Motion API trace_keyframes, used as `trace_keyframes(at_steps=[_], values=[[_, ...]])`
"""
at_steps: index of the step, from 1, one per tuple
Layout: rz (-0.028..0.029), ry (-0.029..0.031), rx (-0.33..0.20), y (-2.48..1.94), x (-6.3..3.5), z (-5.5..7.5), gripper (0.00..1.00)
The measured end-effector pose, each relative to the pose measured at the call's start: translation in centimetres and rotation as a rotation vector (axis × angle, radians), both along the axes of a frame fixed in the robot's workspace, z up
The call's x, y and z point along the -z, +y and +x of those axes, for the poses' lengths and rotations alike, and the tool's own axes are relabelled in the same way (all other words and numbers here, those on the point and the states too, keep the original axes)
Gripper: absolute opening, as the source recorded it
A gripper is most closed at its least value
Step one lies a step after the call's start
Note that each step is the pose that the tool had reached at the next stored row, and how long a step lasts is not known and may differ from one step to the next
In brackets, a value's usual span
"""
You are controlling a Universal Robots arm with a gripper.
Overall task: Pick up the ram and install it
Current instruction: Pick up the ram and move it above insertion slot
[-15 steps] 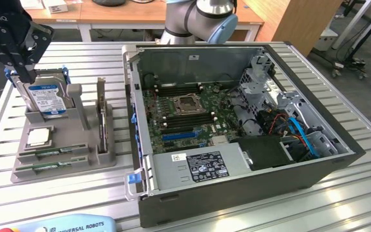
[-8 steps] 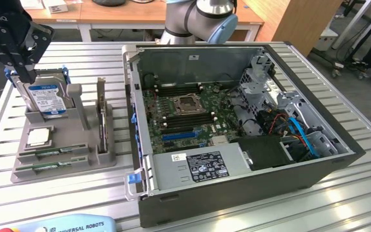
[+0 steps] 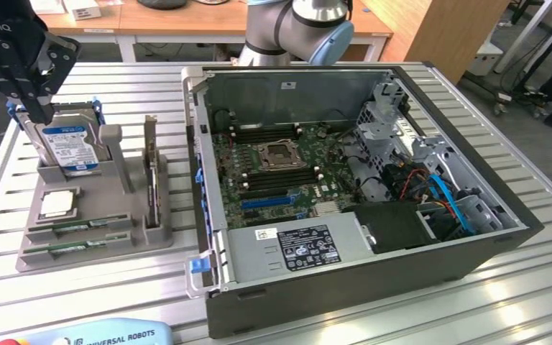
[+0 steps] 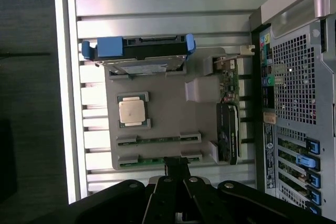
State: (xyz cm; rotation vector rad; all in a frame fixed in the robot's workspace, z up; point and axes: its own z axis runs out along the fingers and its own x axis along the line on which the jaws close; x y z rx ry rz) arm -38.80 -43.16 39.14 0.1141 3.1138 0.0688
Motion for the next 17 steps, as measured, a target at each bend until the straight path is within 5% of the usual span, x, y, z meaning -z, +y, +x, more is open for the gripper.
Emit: trace_keyframes(at_steps=[8, 17], values=[[0.0001, 0.0, -0.057, 0.0, 0.0, 0.0, 0.1], [0.0, 0.0, -0.201, 0.0, 0.02, 0.0, 0.1]])
